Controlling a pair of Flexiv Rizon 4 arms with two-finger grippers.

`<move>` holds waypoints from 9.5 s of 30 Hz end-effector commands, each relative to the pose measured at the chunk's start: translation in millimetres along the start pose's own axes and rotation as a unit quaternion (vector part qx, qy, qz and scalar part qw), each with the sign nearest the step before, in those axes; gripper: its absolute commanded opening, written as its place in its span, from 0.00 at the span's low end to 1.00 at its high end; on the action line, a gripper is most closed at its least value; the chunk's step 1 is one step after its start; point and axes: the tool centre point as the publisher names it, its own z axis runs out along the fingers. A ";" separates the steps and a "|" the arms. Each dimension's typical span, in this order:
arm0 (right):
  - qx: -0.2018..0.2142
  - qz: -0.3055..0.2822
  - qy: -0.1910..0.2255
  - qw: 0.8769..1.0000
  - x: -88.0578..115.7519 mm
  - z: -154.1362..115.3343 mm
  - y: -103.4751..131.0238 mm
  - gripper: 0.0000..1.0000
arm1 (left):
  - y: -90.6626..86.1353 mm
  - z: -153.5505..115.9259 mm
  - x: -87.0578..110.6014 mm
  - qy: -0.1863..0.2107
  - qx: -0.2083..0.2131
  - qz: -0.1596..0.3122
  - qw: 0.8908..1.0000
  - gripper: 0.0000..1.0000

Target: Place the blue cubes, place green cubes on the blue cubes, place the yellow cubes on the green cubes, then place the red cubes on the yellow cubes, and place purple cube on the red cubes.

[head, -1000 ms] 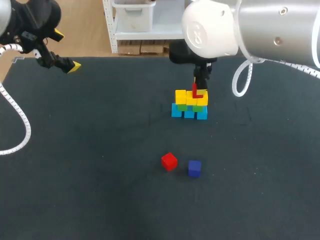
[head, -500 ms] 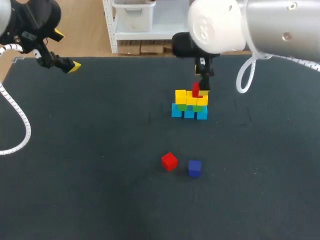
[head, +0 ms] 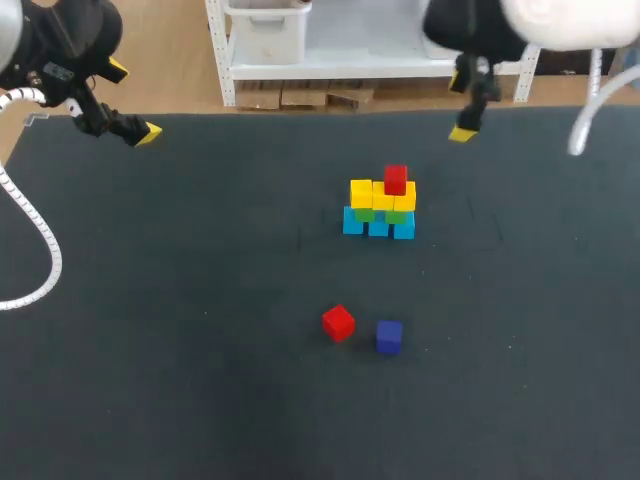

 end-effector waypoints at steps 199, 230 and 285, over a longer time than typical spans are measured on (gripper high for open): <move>0.223 0.169 -0.246 0.928 187.1 -75.2 18.7 1.00 | -141.3 136.2 -113.7 0.276 0.277 0.282 0.876 0.00; 0.223 0.169 -0.246 0.928 187.1 -75.2 18.7 1.00 | -134.2 187.8 -148.0 0.210 0.307 0.279 0.885 0.00; 0.223 0.169 -0.246 0.928 187.1 -75.2 18.7 1.00 | -151.2 225.6 -155.9 0.228 0.250 0.245 0.908 0.30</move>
